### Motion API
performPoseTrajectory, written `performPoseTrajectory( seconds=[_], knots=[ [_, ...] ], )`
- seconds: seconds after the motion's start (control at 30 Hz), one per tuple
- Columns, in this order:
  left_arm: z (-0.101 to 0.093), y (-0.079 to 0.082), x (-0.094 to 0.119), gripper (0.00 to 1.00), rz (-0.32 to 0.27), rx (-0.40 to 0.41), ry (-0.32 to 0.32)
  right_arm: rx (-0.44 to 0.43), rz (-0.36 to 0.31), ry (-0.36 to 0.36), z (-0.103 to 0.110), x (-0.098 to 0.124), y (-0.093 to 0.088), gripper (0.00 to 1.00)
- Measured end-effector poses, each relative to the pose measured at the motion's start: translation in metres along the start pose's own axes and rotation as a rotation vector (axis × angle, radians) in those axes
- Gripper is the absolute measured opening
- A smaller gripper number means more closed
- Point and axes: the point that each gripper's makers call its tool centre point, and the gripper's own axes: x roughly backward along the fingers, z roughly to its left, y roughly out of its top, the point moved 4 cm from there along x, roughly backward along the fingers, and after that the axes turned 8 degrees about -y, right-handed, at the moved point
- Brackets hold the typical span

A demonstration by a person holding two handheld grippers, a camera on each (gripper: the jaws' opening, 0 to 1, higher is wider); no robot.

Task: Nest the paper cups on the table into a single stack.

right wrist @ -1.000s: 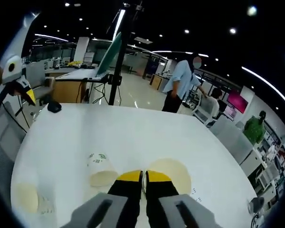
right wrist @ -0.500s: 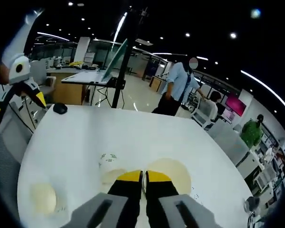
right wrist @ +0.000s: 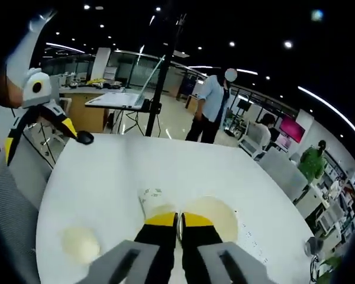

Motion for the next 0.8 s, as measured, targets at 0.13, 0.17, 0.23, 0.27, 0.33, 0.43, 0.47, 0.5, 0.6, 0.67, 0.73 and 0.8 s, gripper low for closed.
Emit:
performPoseTrajectory(
  seconds=[0.13,0.17,0.23,0.27,0.33,0.43,0.47,0.5,0.6,0.67,0.73,0.8],
  knots=[
    [-0.003,0.0,-0.002,0.99,0.003,-0.003,-0.011,-0.015,-0.003,-0.002,0.005,0.011,0.002,0.0],
    [-0.004,0.0,-0.002,0.99,0.006,-0.004,-0.015,-0.016,-0.004,-0.002,0.007,0.014,0.003,0.0],
    [-0.005,0.0,-0.003,0.99,0.008,-0.006,-0.02,-0.019,-0.001,-0.003,0.011,0.018,0.003,0.0],
    [-0.005,-0.001,-0.004,0.99,0.009,-0.008,-0.024,-0.021,-0.001,-0.003,0.013,0.021,0.003,0.0],
    [-0.006,0.0,-0.005,0.99,0.01,-0.011,-0.032,-0.027,0.0,-0.001,0.017,0.025,0.002,0.0],
    [-0.006,0.0,-0.008,0.99,0.012,-0.014,-0.04,-0.029,0.002,0.001,0.025,0.033,0.001,0.0],
    [-0.006,0.0,-0.008,0.99,0.014,-0.015,-0.044,-0.03,0.002,0.001,0.027,0.034,0.001,0.0],
    [-0.006,0.0,-0.009,0.99,0.015,-0.017,-0.047,-0.03,0.003,0.003,0.028,0.037,-0.001,0.0],
    [-0.007,0.0,-0.011,0.99,0.017,-0.02,-0.055,-0.035,0.005,0.006,0.034,0.042,-0.003,0.0],
    [-0.007,0.0,-0.013,0.99,0.016,-0.021,-0.059,-0.037,0.008,0.009,0.038,0.045,-0.006,0.0],
    [-0.007,0.0,-0.014,0.99,0.016,-0.022,-0.063,-0.035,0.01,0.013,0.045,0.051,-0.006,0.0],
    [-0.007,0.0,-0.015,0.99,0.016,-0.024,-0.066,-0.036,0.008,0.016,0.049,0.055,-0.006,0.0]
  ],
)
